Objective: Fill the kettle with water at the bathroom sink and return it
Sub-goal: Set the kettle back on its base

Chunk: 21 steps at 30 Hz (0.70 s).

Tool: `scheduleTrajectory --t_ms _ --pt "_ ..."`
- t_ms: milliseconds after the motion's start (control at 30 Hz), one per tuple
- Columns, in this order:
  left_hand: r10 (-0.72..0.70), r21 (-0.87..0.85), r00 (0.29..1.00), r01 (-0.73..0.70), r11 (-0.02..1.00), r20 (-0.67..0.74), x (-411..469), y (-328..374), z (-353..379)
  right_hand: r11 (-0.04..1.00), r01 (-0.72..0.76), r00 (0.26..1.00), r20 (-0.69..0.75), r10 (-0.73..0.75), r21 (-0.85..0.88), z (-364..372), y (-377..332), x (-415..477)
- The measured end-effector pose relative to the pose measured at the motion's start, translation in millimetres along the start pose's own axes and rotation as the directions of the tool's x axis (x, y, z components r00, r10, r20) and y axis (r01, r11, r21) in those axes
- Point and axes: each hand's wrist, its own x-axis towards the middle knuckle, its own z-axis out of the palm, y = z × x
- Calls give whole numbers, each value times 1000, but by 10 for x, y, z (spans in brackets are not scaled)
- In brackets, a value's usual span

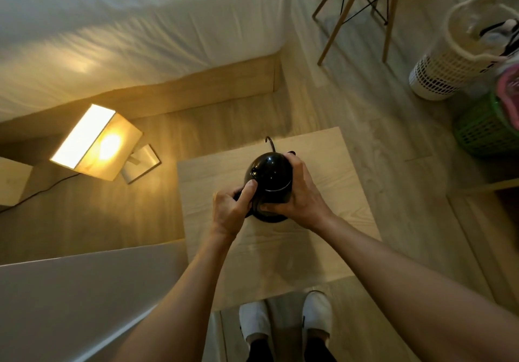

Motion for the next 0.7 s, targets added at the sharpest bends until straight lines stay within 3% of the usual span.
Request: scheduleTrajectory --t_ms 267,467,600,700 --pt "-58 -5 998 58 998 31 -71 -51 -4 999 31 998 -50 -34 -45 66 64 -110" --pt "-97 -18 986 100 995 137 -69 -138 -59 998 -18 999 -35 16 -56 119 59 -148" --pt "-137 93 964 118 989 229 -94 -75 -136 991 -119 991 50 123 -64 68 -50 -202" --pt "-193 182 976 173 968 104 -304 -81 -271 980 -187 977 87 193 -74 -141 -336 -299"
